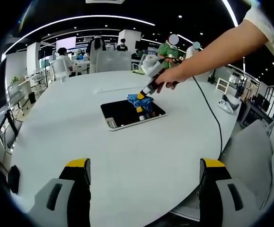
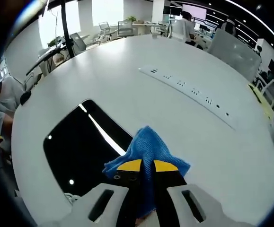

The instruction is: Wipe the mirror surface with the cleaning cloth until all visible marks leave the cleaned area.

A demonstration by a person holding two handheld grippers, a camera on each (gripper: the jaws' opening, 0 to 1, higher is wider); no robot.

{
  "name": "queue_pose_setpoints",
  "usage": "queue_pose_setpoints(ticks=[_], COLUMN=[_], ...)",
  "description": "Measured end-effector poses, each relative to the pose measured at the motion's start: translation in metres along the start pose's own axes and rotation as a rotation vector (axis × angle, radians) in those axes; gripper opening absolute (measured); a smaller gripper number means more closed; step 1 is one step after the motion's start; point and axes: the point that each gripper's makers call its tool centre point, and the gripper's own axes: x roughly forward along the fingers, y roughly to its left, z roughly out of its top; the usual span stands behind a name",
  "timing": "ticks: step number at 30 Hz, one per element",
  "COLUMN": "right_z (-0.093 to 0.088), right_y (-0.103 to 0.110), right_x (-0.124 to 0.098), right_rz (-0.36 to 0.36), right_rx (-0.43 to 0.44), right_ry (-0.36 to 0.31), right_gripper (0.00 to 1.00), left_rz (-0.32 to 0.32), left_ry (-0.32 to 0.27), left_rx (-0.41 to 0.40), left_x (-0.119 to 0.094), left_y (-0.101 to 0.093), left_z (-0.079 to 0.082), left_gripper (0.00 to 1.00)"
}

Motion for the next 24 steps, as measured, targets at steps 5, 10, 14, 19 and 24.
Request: queue_pose_setpoints(ticks=[5, 10, 14, 19, 24], right_z=[-0.004, -0.006, -0.007, -0.01, -0.013], right_y=[-0.006, -0.009, -0.011, -0.014, -0.019], right_x=[-0.002, -0.004, -0.004, -0.006, -0.007], right_rz=[-0.006, -0.012, -0.015, -0.021, -0.025], right_rx=[0.008, 0.01, 0.014, 0.018, 0.024], right_ry=[0.001, 0.005, 0.008, 0.01, 0.015], right_gripper=[0.03, 0.03, 0.03, 0.03, 0.03], left_rz=[0.0, -0.003, -0.003, -0.002, -0.002], left_ry=[0.0, 0.001, 0.001, 0.002, 0.001], left_rx=[0.001, 0.004, 0.005, 0.005, 0.008], left_x=[0.0, 0.001, 0.001, 0.0, 0.001], left_y=[0.0, -0.002, -0.003, -0.002, -0.002], left_z=[0.0, 0.001, 0.002, 0.002, 0.003], left_gripper=[0.97, 0.97, 0.97, 0.96, 0.96])
